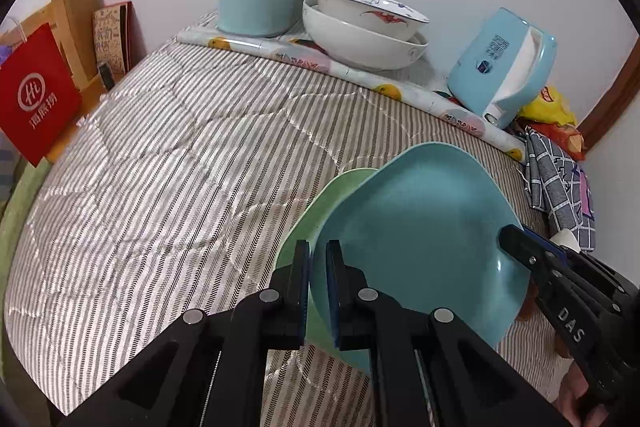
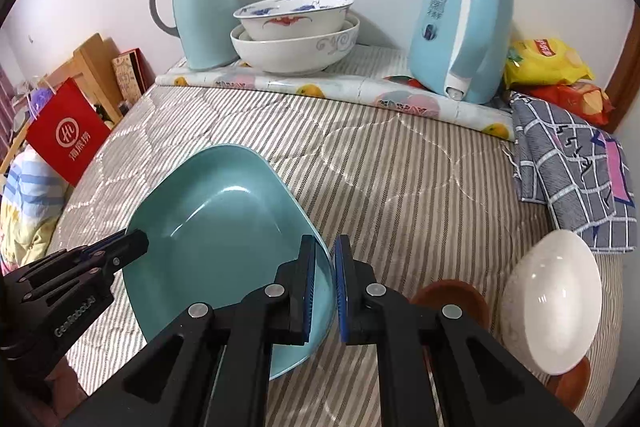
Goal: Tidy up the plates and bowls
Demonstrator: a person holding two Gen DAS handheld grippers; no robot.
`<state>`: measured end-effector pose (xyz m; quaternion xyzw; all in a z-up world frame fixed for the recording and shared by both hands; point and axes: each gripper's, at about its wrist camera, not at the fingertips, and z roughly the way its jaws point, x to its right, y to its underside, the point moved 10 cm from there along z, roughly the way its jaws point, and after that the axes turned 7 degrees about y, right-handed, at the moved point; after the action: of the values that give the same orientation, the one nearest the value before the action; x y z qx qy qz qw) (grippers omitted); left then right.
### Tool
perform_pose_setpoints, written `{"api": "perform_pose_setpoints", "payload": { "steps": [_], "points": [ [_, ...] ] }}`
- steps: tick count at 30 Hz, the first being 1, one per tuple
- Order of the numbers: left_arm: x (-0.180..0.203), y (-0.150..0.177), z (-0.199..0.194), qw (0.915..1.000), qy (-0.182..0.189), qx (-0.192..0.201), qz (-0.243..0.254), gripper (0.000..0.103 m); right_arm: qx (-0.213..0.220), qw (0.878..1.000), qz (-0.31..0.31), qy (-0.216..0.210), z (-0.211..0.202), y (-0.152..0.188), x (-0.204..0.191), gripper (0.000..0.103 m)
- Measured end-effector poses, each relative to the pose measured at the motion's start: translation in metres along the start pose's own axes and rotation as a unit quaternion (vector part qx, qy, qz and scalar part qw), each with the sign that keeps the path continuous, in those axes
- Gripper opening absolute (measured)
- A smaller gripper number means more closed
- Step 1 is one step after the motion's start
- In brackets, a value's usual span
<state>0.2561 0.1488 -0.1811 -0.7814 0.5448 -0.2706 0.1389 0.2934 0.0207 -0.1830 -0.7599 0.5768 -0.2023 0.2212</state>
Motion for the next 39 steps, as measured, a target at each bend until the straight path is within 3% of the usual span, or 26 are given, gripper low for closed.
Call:
{"api": "perform_pose_setpoints", "payload": {
  "steps": [13,27,31,39],
  "points": [
    [-0.013,0.006,0.013,0.9994,-0.029,-0.019,0.0,0.009,-0.025,0.999,-0.038,-0.019,0.035,-0.002,-0.016,0.01],
    [-0.015,0.01,0.013,0.9994,-0.019,-0.028,-0.009,0.009,-0.039,0.998,-0.045,-0.014,0.049,0.002,-0.02,0.013],
    [-0.015,0.011,0.011,0.9995,-0.016,-0.027,-0.008,0.009,-0.044,0.998,-0.041,-0.014,0.051,0.006,-0.019,0.023],
    [-0.014,0.015,0.007,0.9995,-0.009,-0.031,-0.004,0.014,-0.04,0.999,-0.03,-0.006,0.046,0.011,-0.015,0.025]
  ]
}}
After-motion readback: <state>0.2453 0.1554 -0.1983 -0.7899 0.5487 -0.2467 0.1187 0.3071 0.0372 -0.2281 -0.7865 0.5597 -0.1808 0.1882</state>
